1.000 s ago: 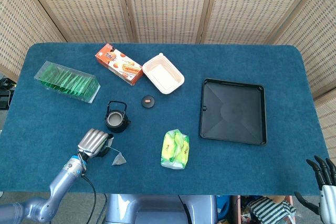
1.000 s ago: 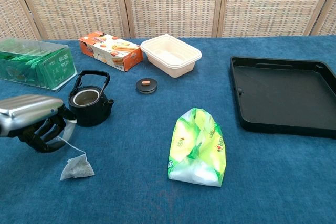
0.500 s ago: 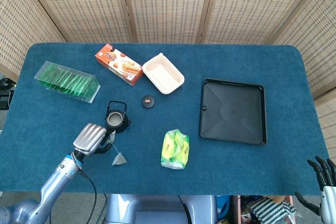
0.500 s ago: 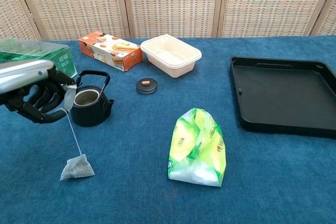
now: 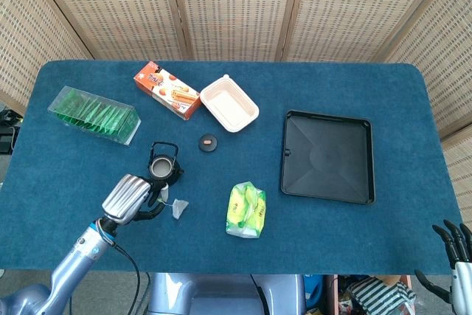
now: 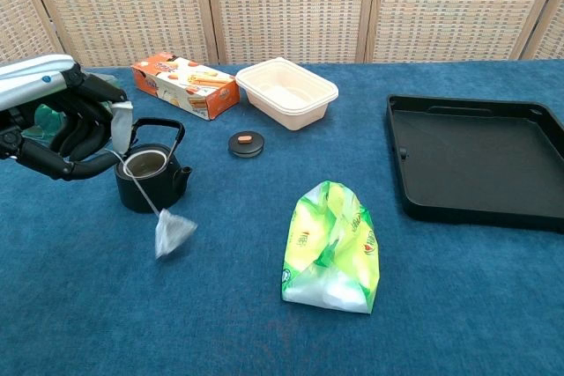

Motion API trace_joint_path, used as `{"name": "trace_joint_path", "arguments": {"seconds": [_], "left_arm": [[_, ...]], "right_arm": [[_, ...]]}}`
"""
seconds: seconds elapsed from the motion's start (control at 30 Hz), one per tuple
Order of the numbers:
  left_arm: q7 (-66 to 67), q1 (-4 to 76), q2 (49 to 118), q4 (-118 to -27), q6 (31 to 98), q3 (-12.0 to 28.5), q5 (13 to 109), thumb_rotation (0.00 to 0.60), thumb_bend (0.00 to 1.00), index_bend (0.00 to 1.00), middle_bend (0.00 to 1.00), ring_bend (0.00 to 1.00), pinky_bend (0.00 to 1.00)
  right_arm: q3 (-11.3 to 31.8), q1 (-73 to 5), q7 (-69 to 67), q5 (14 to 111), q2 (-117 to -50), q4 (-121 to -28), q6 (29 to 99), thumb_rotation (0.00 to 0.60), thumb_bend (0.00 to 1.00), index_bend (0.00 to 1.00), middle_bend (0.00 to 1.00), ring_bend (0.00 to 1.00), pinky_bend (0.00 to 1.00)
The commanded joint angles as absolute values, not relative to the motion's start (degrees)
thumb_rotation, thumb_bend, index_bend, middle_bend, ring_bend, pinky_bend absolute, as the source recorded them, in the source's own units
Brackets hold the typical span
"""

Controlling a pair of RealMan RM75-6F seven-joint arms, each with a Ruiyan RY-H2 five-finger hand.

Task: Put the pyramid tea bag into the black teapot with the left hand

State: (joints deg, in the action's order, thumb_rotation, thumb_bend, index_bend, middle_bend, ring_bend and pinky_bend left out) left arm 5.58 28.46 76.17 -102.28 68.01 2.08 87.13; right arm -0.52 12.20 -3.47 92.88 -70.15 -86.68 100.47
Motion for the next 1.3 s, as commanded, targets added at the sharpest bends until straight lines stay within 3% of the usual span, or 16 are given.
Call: {"name": "trace_joint_path", "arguments": {"seconds": [0.03, 0.23, 0.7, 1.3], "left_arm": [[4.1, 27.9, 75.9, -102.5, 69.6, 1.8, 89.0, 0.600, 0.46, 0.71, 0.77, 0.71, 0.70], [3.2, 27.7, 75.7, -102.7, 72.1, 3.9, 89.2, 0.600, 0.46, 0.71, 0.77, 0.71, 0.70], [4.2, 29.8, 72.5, -102.7, 71.2, 10.2, 83.1, 0.600, 0.46, 0.71, 0.77, 0.71, 0.70], [6.7, 34.7, 76.7, -94.2, 64.7, 14.5, 71.5, 0.600, 0.46, 0.71, 0.77, 0.71, 0.70]], "right_arm": [[-0.5, 12.1, -3.6, 92.8, -70.3, -86.6, 100.3, 0.600, 0.10, 0.20, 0.20, 0.06, 0.17], [-0.4, 12.2, -3.8, 92.6, -70.2, -86.4, 100.3, 0.600, 0.10, 0.20, 0.20, 0.06, 0.17], [-0.5, 12.2, -3.7, 92.7, -70.3, -86.5, 100.2, 0.600, 0.10, 0.20, 0.20, 0.06, 0.17], [-0.7, 12.4, -3.4, 91.8, -70.5, -87.2, 99.5, 0.600, 0.10, 0.20, 0.20, 0.06, 0.17]]}}
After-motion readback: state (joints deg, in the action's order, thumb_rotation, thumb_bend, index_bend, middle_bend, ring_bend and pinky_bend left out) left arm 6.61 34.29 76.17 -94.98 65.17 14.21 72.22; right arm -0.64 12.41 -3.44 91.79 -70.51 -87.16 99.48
